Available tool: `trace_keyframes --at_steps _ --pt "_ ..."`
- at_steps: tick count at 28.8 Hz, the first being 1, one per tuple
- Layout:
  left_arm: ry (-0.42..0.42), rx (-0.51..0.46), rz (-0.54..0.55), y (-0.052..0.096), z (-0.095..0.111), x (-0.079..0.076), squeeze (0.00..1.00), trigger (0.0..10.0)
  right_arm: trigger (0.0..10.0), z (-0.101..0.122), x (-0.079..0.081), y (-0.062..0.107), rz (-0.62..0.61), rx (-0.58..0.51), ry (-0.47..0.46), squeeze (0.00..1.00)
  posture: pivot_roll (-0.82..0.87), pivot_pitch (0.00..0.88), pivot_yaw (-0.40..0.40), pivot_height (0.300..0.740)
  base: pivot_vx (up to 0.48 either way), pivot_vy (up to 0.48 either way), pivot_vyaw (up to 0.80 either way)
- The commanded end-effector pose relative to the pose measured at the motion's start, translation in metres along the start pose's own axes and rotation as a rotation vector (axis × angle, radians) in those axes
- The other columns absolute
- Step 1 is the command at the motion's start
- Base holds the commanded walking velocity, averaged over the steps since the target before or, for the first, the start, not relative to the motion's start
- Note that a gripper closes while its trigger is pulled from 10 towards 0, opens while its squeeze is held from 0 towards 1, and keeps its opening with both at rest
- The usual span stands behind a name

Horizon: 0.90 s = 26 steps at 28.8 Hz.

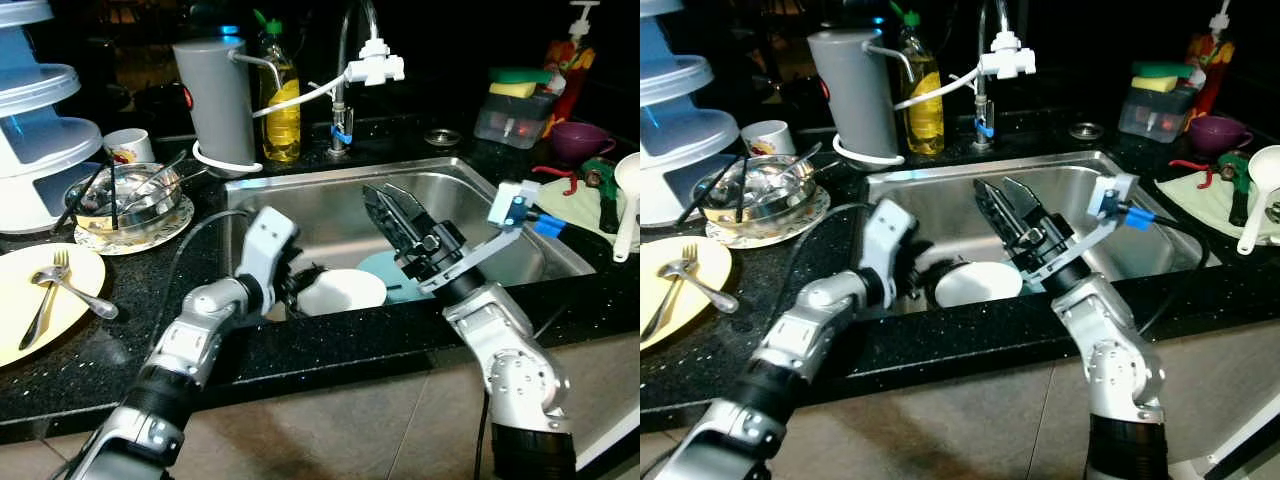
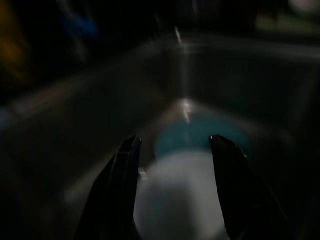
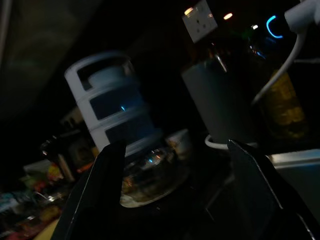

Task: Kitchen organization

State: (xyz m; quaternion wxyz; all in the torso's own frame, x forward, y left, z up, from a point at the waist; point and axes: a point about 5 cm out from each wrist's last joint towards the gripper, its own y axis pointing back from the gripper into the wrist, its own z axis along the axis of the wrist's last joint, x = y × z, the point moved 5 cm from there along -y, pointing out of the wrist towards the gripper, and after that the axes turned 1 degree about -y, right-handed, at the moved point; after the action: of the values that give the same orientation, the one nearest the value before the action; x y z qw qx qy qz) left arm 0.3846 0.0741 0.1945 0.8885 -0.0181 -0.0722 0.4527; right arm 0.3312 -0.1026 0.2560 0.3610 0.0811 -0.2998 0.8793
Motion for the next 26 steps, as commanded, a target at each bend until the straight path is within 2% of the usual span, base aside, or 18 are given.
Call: trace_keyframes --at_steps 1,3,4,5,8,9,10,12,15,22,24,26 --pt "0.003 -0.099 0.063 0.008 0.025 0.007 0.00 10.0 10.0 -0.010 -0.002 -0.005 -0.025 0.032 0.035 0.00 -0.08 0.000 -0.001 0.740 0.000 0.000 0.00" --pt "0.002 -0.150 0.103 0.016 0.038 0.009 0.00 10.0 10.0 -0.016 -0.002 -0.007 -0.032 0.058 0.058 0.00 -0.07 0.000 -0.007 0.740 0.000 0.000 0.00" --pt "0.002 -0.150 0.103 0.016 0.038 0.009 0.00 10.0 10.0 -0.016 -0.002 -0.007 -0.032 0.058 0.058 0.00 -0.07 0.000 -0.007 0.740 0.000 0.000 0.00" --pt "0.003 -0.184 0.148 0.025 0.049 0.012 0.00 10.0 10.0 -0.024 -0.001 -0.010 -0.031 0.089 0.078 0.00 -0.06 0.000 -0.015 0.740 0.000 0.000 0.00" --pt "-0.004 -0.195 0.166 0.030 0.053 0.013 0.00 10.0 10.0 -0.026 0.000 -0.011 -0.025 0.099 0.079 0.00 -0.05 0.000 -0.017 0.740 0.000 0.000 0.00" --pt "-0.022 -0.188 0.197 0.038 0.056 0.012 0.00 10.0 10.0 -0.030 0.001 -0.013 -0.014 0.111 0.074 0.00 -0.03 0.000 -0.028 0.740 0.000 0.000 0.00" --pt "-0.022 -0.188 0.197 0.038 0.056 0.012 0.00 10.0 10.0 -0.030 0.001 -0.013 -0.014 0.111 0.074 0.00 -0.03 0.000 -0.028 0.740 0.000 0.000 0.00" --pt "-0.036 -0.167 0.230 0.049 0.054 0.009 0.00 10.0 10.0 -0.036 0.002 -0.016 -0.005 0.132 0.085 0.00 -0.02 0.000 -0.035 0.740 0.000 0.000 0.00" --pt "-0.029 -0.151 0.249 0.057 0.051 0.006 0.00 10.0 10.0 -0.041 0.001 -0.019 -0.004 0.149 0.103 0.00 -0.01 0.000 -0.042 0.740 0.000 0.000 0.00" --pt "-0.019 -0.121 0.265 0.065 0.042 0.003 0.00 10.0 10.0 -0.050 -0.004 -0.019 -0.030 0.187 0.136 0.00 -0.01 0.000 -0.046 0.740 0.000 0.000 0.00" --pt "-0.015 -0.090 0.272 0.069 0.035 -0.001 0.00 10.0 10.0 -0.057 -0.016 -0.017 -0.108 0.224 0.218 0.00 -0.01 0.000 -0.049 0.740 0.000 0.000 0.00" --pt "-0.014 -0.068 0.273 0.072 0.031 -0.004 0.00 10.0 10.0 -0.060 -0.025 -0.013 -0.159 0.235 0.246 0.00 -0.01 0.000 -0.047 0.740 -0.244 0.000 0.00"
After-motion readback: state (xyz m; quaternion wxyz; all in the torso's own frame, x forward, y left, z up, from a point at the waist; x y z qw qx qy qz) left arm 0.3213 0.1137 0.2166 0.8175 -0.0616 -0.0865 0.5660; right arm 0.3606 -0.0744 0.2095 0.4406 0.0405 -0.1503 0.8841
